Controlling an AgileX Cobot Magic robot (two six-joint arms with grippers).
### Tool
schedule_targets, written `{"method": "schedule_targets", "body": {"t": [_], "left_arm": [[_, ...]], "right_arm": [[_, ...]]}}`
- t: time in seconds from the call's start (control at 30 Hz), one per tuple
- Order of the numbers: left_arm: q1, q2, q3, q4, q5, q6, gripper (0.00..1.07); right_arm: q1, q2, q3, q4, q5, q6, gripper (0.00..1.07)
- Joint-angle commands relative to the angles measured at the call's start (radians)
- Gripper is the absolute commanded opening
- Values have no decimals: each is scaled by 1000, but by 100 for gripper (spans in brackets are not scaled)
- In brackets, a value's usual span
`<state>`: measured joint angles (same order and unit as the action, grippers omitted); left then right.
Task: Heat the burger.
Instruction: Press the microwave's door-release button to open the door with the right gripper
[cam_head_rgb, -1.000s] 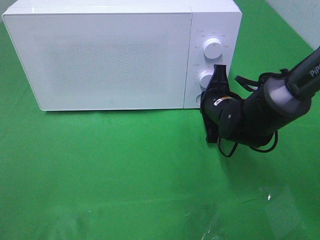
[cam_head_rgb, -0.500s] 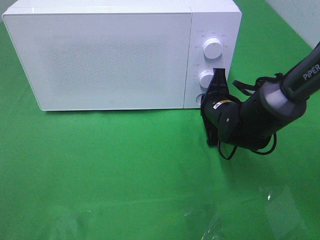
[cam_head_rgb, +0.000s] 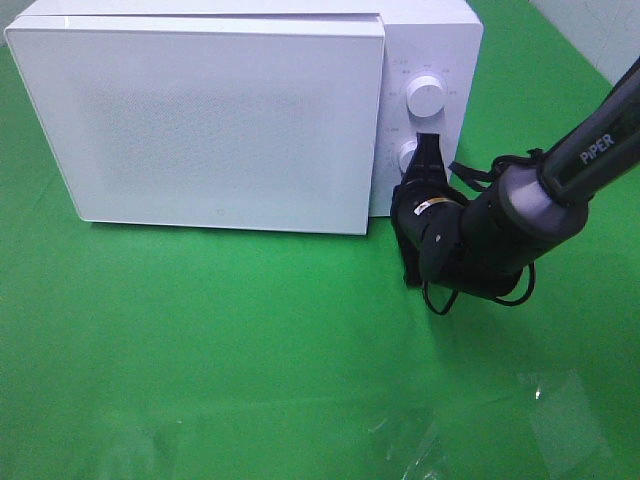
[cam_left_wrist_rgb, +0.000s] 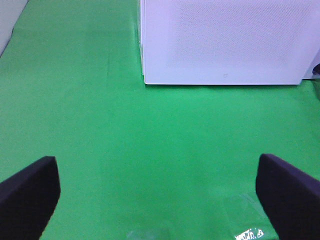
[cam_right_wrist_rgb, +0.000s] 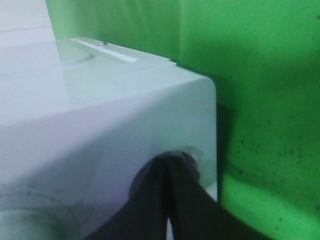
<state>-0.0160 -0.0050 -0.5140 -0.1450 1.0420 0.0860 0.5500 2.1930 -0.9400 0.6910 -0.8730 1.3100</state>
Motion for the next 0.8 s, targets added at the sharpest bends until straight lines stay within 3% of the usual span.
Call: {"method": "schedule_targets", "body": {"t": [0.03, 0.8], "left_arm": [[1, -14, 4, 0, -7, -4, 100], [1, -14, 4, 0, -7, -4, 100]], "right_arm": [[-41, 3, -120, -57, -288, -21, 2], [-38, -14, -120, -50, -138, -10, 2]]}}
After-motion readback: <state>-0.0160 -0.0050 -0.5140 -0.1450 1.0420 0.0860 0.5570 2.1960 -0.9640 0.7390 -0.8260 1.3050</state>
